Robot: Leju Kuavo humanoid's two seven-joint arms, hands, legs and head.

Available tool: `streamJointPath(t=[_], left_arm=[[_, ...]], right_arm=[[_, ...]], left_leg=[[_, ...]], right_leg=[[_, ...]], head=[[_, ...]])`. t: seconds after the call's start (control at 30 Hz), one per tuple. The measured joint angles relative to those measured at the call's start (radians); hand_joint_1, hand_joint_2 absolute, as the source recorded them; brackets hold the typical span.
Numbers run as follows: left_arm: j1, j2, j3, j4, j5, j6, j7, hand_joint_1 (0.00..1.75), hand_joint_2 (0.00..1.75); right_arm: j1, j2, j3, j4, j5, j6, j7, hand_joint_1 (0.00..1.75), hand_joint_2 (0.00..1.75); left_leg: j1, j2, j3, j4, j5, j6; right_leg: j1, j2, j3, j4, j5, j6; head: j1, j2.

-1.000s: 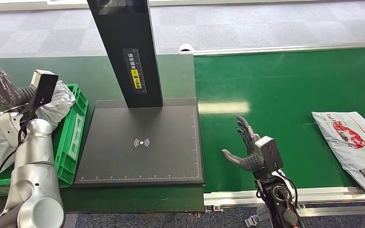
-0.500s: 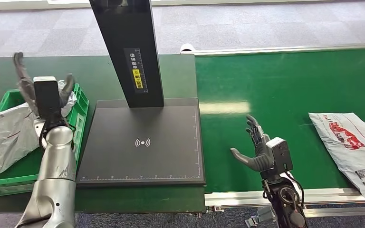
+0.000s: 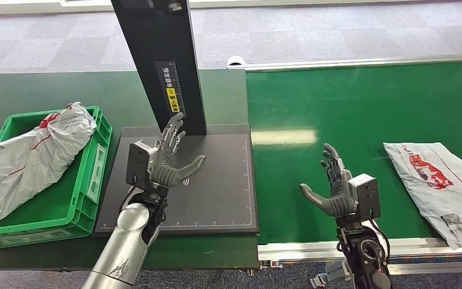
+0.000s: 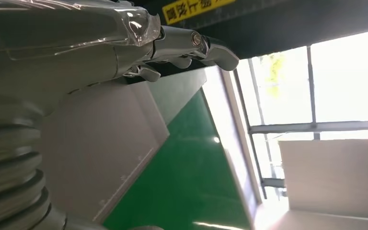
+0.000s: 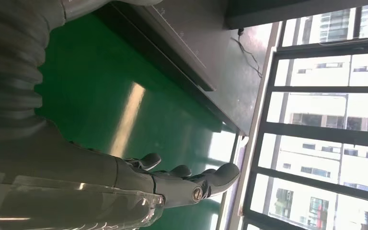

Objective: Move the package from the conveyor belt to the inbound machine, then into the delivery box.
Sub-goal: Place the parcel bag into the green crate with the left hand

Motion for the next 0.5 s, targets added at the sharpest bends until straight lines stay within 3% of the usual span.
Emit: streamJointPath(t=[0.27, 0.37, 0.4, 0.5], left_arm=[[0.009, -0.001, -0.035, 0.033, -0.029, 0.022, 0.009, 0.0, 1.75], [0.009, -0.001, -0.04, 0.037, -0.029, 0.022, 0.01, 0.0, 1.75], [0.009, -0.001, -0.042, 0.037, -0.031, 0.022, 0.011, 0.0, 1.75], [0.012, -0.001, -0.043, 0.037, -0.052, 0.035, 0.014, 0.0, 1.75]], right_arm=[[0.017, 0.015, 0.0, -0.025, 0.02, -0.027, 0.005, 0.0, 1.75], [0.018, 0.017, 0.0, -0.028, 0.02, -0.028, 0.006, 0.0, 0.44], [0.018, 0.018, 0.0, -0.029, 0.023, -0.029, 0.007, 0.0, 0.44], [0.022, 0.018, 0.0, -0.035, 0.043, -0.041, 0.018, 0.0, 1.75]], left_leg=[[0.0, 0.0, 0.0, 0.0, 0.0, 0.0], [0.0, 0.0, 0.0, 0.0, 0.0, 0.0], [0.0, 0.0, 0.0, 0.0, 0.0, 0.0], [0.0, 0.0, 0.0, 0.0, 0.0, 0.0]], right_leg=[[0.0, 0.0, 0.0, 0.0, 0.0, 0.0], [0.0, 0.0, 0.0, 0.0, 0.0, 0.0], [0.0, 0.0, 0.0, 0.0, 0.0, 0.0], [0.0, 0.0, 0.0, 0.0, 0.0, 0.0]], head=[[0.0, 0.0], [0.0, 0.0], [0.0, 0.0], [0.0, 0.0]])
